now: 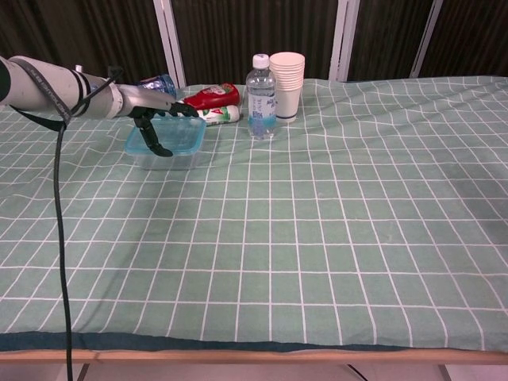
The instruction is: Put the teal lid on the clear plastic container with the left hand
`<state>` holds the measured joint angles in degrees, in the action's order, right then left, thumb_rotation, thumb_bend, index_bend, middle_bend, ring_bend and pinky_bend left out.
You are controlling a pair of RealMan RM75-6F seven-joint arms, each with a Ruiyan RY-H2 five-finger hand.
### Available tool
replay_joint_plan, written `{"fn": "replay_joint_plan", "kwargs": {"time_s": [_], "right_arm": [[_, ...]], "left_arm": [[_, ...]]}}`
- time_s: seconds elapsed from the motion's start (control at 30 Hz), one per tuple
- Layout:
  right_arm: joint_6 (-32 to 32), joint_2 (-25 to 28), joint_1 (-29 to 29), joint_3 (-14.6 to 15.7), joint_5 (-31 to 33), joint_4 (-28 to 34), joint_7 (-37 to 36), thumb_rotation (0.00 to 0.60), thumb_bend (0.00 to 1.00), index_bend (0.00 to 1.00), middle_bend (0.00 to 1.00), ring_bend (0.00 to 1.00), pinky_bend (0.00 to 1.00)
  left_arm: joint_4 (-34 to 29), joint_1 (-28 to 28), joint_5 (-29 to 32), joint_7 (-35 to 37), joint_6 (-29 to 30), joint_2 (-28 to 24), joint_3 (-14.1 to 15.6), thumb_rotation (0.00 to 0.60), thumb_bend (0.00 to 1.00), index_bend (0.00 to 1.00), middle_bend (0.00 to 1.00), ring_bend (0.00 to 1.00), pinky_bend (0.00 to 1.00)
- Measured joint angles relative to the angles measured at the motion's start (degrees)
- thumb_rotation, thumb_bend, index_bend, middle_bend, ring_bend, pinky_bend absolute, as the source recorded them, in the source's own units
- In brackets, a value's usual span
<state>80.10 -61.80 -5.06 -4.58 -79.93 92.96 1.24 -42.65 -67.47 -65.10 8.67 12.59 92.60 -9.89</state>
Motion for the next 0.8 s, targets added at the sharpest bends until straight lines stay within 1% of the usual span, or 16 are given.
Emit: {"fn": "replay_joint_plan", "kwargs": {"time_s": [0.8], "right_arm": [[0.8,0.3,0.4,0.0,-0.4,-0.1,-0.8,0.600,0.12,0.00,0.00,0.00,0.00]], "left_arm": [[-2.1,-0.1,4.2,-3.9,3.3,-0.7,0.3,0.600,0.20,0.00,0.00,0.00,0.00]]}}
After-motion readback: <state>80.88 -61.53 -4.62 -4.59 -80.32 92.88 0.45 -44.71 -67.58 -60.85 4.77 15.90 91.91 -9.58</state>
